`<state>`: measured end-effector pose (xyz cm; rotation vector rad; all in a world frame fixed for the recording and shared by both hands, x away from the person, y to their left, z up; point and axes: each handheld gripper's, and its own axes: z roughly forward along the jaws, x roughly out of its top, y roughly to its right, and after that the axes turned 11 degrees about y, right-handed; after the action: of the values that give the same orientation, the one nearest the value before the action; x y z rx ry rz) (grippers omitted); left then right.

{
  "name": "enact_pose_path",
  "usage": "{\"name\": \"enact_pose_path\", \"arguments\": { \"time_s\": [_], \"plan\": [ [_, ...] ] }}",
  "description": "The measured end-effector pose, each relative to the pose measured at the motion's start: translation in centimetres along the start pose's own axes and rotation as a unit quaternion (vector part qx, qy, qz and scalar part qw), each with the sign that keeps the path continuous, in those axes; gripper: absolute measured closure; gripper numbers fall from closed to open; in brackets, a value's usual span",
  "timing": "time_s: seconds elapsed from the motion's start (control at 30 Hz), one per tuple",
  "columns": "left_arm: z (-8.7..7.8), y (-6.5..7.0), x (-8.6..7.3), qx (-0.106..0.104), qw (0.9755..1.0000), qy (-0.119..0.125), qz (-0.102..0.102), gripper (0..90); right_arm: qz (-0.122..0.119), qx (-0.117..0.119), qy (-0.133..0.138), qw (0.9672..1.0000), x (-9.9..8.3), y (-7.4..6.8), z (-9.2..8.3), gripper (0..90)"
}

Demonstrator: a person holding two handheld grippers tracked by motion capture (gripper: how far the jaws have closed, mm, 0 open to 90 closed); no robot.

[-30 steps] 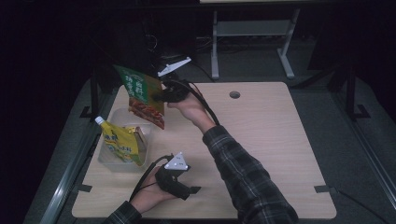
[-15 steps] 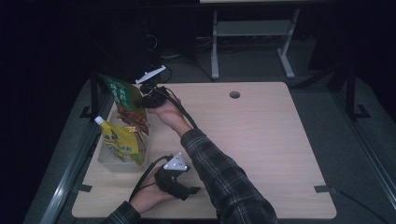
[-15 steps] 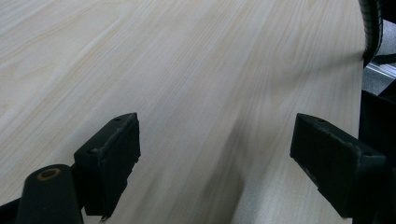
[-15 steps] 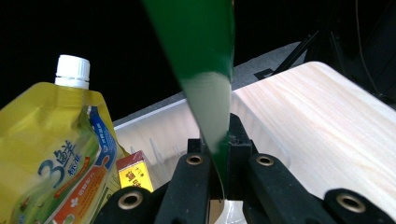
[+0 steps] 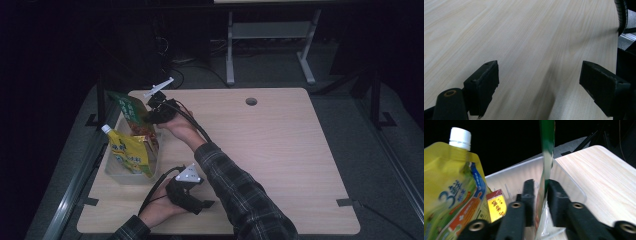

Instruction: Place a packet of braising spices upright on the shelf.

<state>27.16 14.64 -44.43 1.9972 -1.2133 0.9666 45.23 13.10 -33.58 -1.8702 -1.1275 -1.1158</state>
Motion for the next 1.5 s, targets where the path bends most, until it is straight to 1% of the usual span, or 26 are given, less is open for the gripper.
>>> {"name": "enact_pose_path", "arguments": {
  "time_s": [0.03, 0.1, 0.2, 0.27, 0.37, 0.43, 0.47, 0.57, 0.63, 0.67, 0.7, 0.77, 0.8, 0.83, 0.87, 0.93, 0.97, 1.0, 1.03, 1.07, 1.17, 1.2, 1.23, 1.37, 1.47, 1.5],
  "plan": [
    [0.0, 0.1, 0.0, -0.001, 1.0000, 0.001, -0.007, 15.5, 0.001, 0.000, 0.002, 1.0000, 0.0, 0.0, -0.4, 69.8],
    [0.0, 0.1, -0.1, -0.004, 0.9999, 0.002, -0.010, 15.5, -0.001, -0.002, 0.008, 1.0000, 0.1, 0.1, -1.5, 62.7],
    [-0.1, 0.0, -0.1, -0.004, 1.0000, -0.001, -0.005, 15.5, 0.001, -0.010, 0.014, 0.9998, -0.1, 0.2, -3.0, 51.7],
    [-0.1, -0.2, -0.1, -0.004, 1.0000, -0.002, 0.001, 15.5, -0.001, -0.015, 0.017, 0.9997, -0.5, 0.3, -4.3, 46.5],
    [0.0, -0.1, -0.2, -0.004, 0.9999, 0.002, -0.013, 15.5, -0.006, -0.022, 0.016, 0.9996, -1.4, 0.6, -6.2, 43.5],
    [0.0, -0.2, -0.2, -0.006, 0.9999, 0.005, -0.012, 15.5, -0.008, -0.027, 0.015, 0.9995, -2.3, 0.8, -7.6, 42.1],
    [-0.1, -0.2, -0.2, -0.007, 0.9999, 0.003, -0.007, 15.5, -0.009, -0.031, 0.014, 0.9994, -2.7, 0.9, -8.2, 41.5],
    [-0.1, -0.3, -0.2, -0.009, 1.0000, 0.002, -0.003, 15.5, 0.000, -0.042, 0.014, 0.9990, -4.1, 1.3, -10.0, 40.3],
    [-0.1, -0.3, -0.2, -0.009, 0.9999, 0.004, -0.002, 15.5, 0.002, -0.049, 0.014, 0.9987, -5.2, 1.6, -11.2, 39.6],
    [-0.1, -0.3, -0.2, -0.010, 0.9999, 0.001, 0.000, 15.5, 0.006, -0.053, 0.014, 0.9985, -5.7, 1.7, -11.8, 39.4],
    [-0.1, -0.4, -0.2, -0.010, 0.9999, 0.001, 0.005, 15.5, 0.005, -0.056, 0.014, 0.9983, -6.3, 1.8, -12.5, 39.2],
    [-0.2, -0.3, -0.2, -0.008, 1.0000, 0.002, 0.001, 15.5, 0.001, -0.065, 0.010, 0.9978, -7.6, 2.1, -13.7, 38.0],
    [-0.2, -0.3, -0.2, -0.008, 1.0000, 0.002, 0.002, 15.4, 0.009, -0.068, 0.011, 0.9976, -8.4, 2.0, -14.4, 37.9],
    [-0.3, -0.4, -0.3, -0.009, 1.0000, 0.002, 0.002, 15.5, 0.008, -0.070, 0.010, 0.9975, -8.9, 2.1, -14.9, 37.6],
    [-0.3, -0.3, -0.3, -0.008, 1.0000, 0.004, -0.001, 15.5, 0.014, -0.074, 0.008, 0.9971, -9.6, 2.1, -15.6, 37.3],
    [-0.4, -0.5, -0.2, -0.004, 0.9999, 0.004, 0.009, 15.5, 0.013, -0.081, 0.002, 0.9966, -11.3, 2.0, -17.0, 37.0],
    [-0.5, -0.6, -0.2, -0.003, 1.0000, 0.002, 0.009, 15.5, 0.015, -0.085, -0.001, 0.9963, -11.8, 2.0, -17.5, 36.4],
    [-0.5, -0.6, -0.3, -0.001, 1.0000, 0.008, 0.005, 15.5, 0.015, -0.088, -0.005, 0.9960, -12.6, 1.9, -18.1, 36.2],
    [-0.6, -0.7, -0.2, -0.001, 1.0000, 0.004, 0.008, 15.5, 0.014, -0.092, -0.007, 0.9957, -13.4, 1.8, -18.8, 35.7],
    [-0.6, -0.7, -0.3, 0.000, 1.0000, 0.005, 0.003, 15.5, 0.012, -0.097, -0.013, 0.9951, -14.2, 1.6, -19.4, 35.1],
    [-0.8, -0.9, -0.3, 0.005, 1.0000, 0.007, 0.004, 15.5, 0.011, -0.109, -0.031, 0.9935, -16.6, 1.1, -21.4, 34.0],
    [-0.8, -0.9, -0.4, 0.006, 0.9999, 0.010, -0.001, 15.5, 0.010, -0.115, -0.034, 0.9928, -17.4, 0.9, -22.0, 33.9],
    [-0.8, -1.0, -0.4, 0.007, 0.9999, 0.010, 0.001, 15.5, 0.016, -0.116, -0.044, 0.9921, -18.3, 0.7, -22.8, 33.7],
    [-0.8, -1.0, -0.4, 0.008, 0.9999, 0.008, 0.002, 15.5, 0.028, -0.117, -0.075, 0.9898, -20.7, -0.1, -24.7, 32.3],
    [-0.7, -1.0, -0.4, 0.008, 0.9999, 0.009, -0.002, 15.5, 0.034, -0.121, -0.083, 0.9886, -22.2, -0.6, -25.7, 31.7],
    [-0.8, -1.1, -0.4, 0.008, 1.0000, 0.004, 0.003, 15.5, 0.037, -0.121, -0.084, 0.9884, -22.5, -0.7, -26.0, 31.2]
  ]
}}
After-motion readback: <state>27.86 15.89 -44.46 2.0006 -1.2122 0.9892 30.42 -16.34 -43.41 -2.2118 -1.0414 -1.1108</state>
